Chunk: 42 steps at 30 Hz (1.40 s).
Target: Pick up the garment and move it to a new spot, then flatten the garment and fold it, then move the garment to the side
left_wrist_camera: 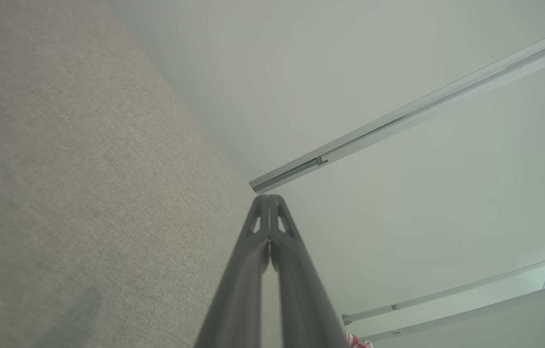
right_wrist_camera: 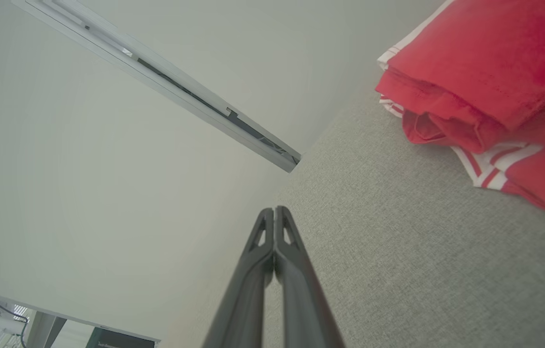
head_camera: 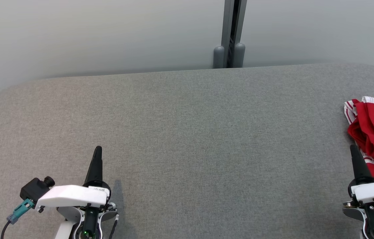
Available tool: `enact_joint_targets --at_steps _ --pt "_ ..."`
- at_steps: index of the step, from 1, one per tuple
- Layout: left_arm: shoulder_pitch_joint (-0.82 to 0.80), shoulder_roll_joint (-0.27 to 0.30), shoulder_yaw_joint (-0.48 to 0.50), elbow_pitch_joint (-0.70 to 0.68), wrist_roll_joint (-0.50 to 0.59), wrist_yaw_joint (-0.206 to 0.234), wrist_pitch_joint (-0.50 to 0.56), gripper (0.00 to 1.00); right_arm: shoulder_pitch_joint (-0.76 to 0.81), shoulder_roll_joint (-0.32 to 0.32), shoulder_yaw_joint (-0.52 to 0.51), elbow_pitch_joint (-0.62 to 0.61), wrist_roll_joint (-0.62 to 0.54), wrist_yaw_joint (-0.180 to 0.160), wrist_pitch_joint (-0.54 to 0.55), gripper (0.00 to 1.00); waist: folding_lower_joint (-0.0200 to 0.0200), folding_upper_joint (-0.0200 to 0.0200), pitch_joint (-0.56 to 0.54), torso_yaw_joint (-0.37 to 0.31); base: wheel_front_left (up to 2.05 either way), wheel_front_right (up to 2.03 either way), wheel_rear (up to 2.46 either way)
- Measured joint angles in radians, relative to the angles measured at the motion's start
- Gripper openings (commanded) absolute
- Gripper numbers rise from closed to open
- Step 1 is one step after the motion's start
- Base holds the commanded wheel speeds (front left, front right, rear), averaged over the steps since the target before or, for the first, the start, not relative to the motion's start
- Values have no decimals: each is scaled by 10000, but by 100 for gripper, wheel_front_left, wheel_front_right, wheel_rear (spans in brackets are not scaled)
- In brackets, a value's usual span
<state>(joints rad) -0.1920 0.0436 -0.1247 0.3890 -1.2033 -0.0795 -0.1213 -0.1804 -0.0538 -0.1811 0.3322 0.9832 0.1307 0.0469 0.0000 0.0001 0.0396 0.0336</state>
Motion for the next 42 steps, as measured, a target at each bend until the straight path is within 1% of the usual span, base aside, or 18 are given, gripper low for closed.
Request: enact_joint_targets --at_steps 20,42 --pt "-545 12 -35 332 -1649 -174 349 0 -116 23 -715 44 1954 0 744 0 0 0 -101 -99 0 0 0" --pt "-1052 19 -61 639 -3126 -337 685 0 -201 36 -1375 79 3720 0 1392 0 0 0 -211 -209 0 0 0"
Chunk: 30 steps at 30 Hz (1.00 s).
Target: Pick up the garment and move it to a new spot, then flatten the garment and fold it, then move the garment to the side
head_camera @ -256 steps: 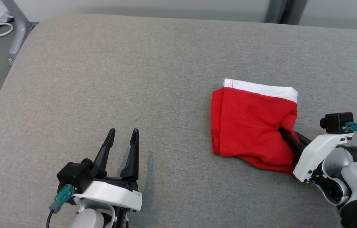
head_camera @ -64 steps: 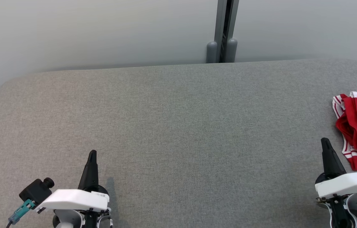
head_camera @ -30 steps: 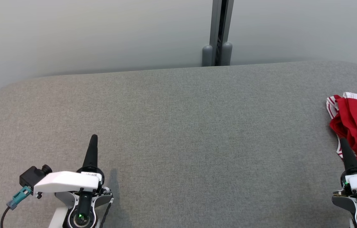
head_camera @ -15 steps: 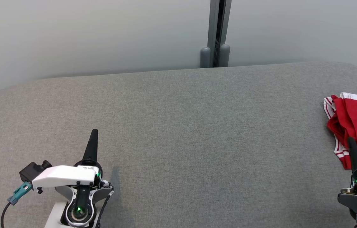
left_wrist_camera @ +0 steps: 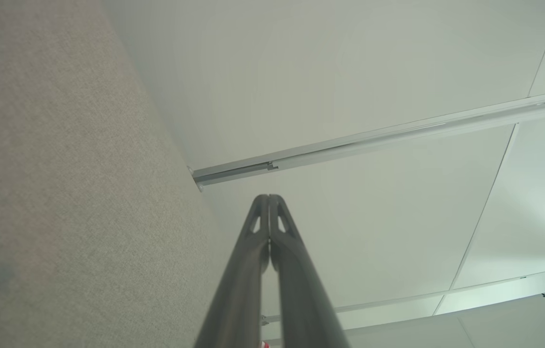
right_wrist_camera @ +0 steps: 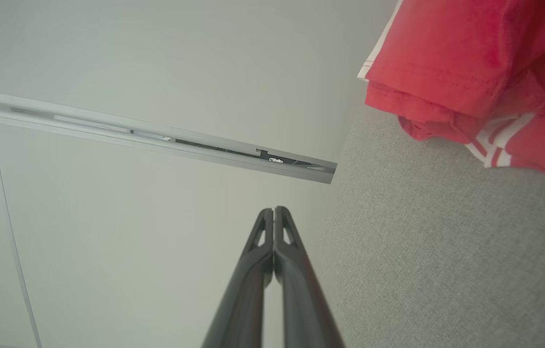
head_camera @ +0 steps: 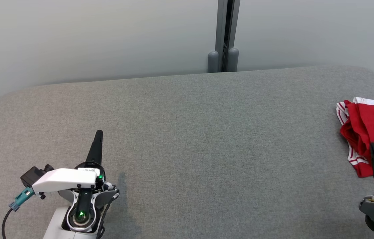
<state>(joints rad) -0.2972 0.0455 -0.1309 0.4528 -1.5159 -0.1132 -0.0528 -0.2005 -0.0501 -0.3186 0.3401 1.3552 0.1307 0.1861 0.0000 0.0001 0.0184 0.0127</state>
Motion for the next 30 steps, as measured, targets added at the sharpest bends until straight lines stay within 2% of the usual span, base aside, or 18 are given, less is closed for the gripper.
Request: enact_joint_targets --at_steps 30 --pt "-567 13 -36 313 -1578 -134 318 0 -114 17 -694 42 1864 0 704 0 0 0 -138 -137 0 0 0"
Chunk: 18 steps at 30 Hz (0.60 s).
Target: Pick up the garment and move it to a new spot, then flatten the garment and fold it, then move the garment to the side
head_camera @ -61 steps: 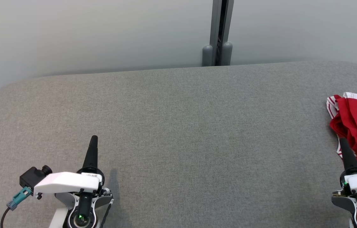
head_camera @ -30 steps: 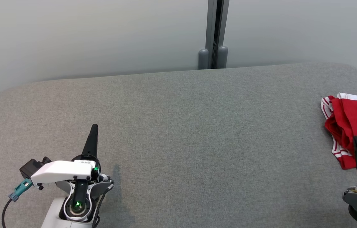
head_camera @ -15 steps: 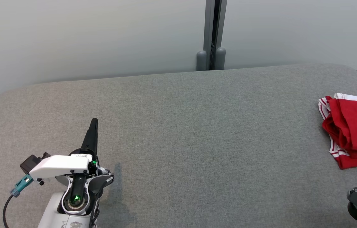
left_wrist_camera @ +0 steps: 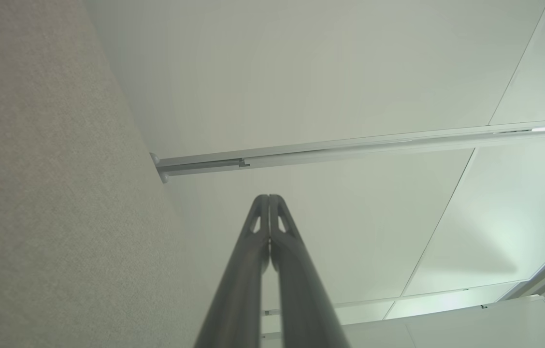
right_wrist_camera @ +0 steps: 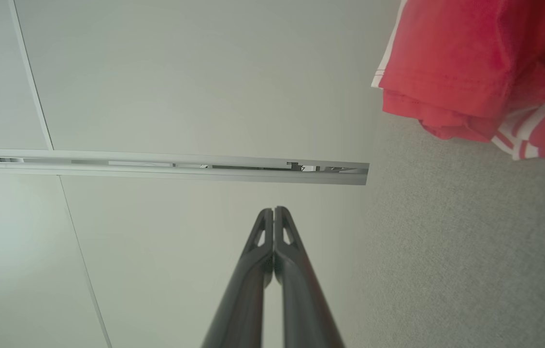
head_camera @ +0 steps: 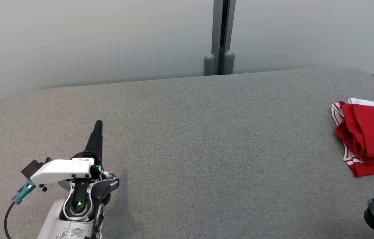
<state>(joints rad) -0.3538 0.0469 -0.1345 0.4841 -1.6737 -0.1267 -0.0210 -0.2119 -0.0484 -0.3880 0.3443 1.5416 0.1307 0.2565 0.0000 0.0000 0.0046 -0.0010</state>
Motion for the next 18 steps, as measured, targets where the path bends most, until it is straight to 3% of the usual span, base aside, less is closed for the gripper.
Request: enact_joint_targets --at_steps 18 --pt "-1 0 -2 6 -2 0 0 0 -4 2 0 0 2 0 2 0 0 0 0 0 0 0 0"
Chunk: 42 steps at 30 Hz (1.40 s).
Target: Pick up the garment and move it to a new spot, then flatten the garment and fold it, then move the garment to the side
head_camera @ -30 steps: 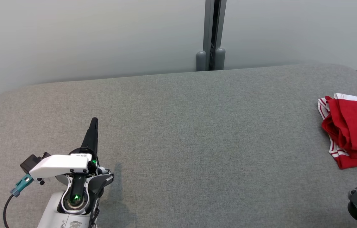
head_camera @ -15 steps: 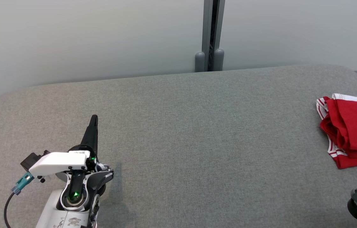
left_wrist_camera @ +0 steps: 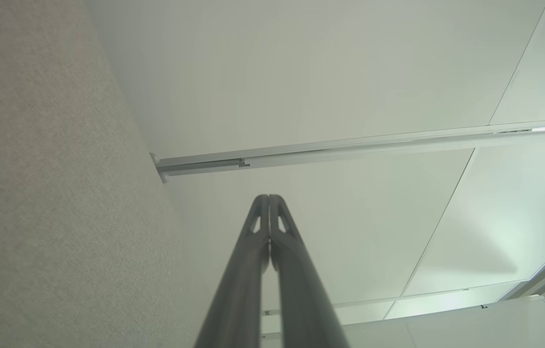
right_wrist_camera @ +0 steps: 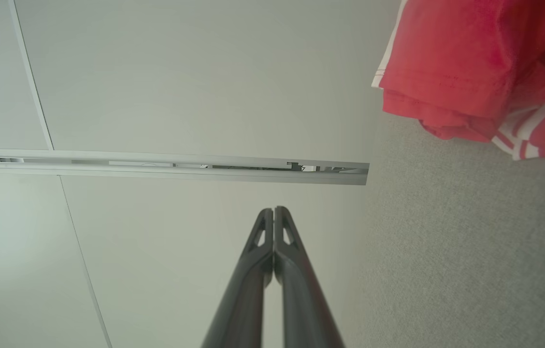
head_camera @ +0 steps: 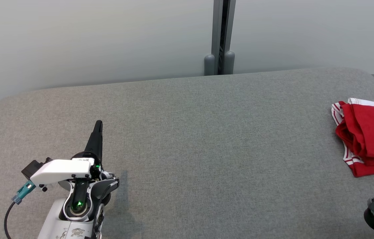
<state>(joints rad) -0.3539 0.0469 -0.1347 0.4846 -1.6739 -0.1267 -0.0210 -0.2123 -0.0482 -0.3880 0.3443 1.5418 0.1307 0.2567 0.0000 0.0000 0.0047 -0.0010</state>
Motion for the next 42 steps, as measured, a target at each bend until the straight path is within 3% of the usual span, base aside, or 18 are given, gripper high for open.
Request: enact_joint_targets --at_steps 42 --pt "0 0 0 0 0 -2 0 0 -6 0 0 0 10 0 0 0 0 0 0 0 0 0 0"
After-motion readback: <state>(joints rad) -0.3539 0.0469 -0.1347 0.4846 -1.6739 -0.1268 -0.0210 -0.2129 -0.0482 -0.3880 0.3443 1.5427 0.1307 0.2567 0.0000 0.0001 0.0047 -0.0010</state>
